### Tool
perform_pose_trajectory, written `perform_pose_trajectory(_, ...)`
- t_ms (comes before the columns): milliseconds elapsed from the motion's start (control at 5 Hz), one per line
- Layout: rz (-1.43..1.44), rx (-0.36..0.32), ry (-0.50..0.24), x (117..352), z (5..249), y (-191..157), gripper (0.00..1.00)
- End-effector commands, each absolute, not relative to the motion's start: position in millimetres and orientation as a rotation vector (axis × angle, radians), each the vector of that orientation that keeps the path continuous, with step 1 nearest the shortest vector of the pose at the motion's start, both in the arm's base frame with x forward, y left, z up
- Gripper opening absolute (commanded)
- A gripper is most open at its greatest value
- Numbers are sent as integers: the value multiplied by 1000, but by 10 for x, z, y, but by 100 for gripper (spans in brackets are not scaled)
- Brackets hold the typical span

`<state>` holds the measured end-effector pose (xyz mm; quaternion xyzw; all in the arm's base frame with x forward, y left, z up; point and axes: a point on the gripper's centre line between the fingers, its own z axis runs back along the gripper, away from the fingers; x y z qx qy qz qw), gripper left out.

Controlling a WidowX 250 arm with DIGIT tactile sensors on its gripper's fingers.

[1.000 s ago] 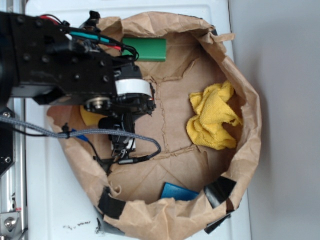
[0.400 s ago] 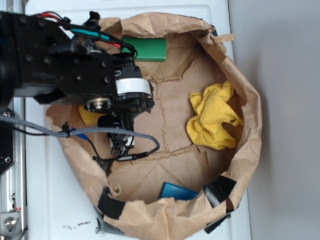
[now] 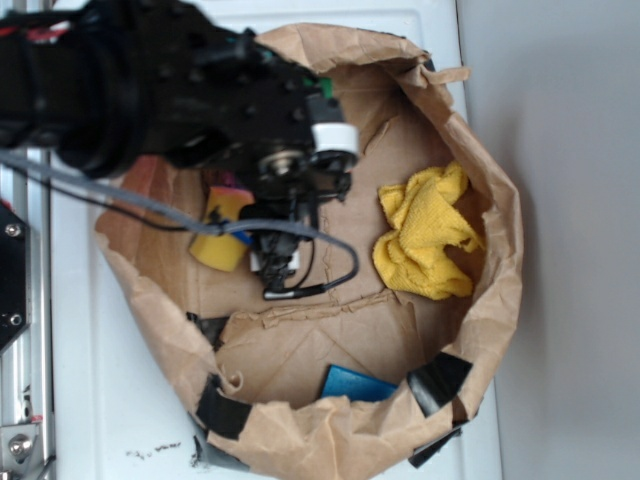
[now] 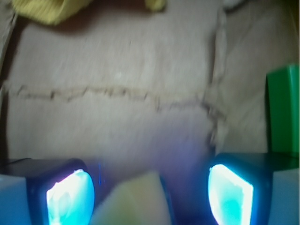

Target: Grab the green sponge.

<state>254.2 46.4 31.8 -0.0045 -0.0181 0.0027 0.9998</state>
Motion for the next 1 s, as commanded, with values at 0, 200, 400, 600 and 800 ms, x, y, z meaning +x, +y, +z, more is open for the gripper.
perform_pose_trajectory(0, -66, 38, -52, 2524, 240, 555, 100)
perform_pose_trajectory(200, -101, 4, -64, 2331, 386, 578, 100)
perform_pose_trajectory(400, -114, -32, -59, 2238, 512, 588, 100)
perform_pose_trajectory(600, -128, -29, -54, 2177, 493, 613, 100)
perform_pose_trajectory(800, -131, 10, -78, 2140, 304, 624, 100)
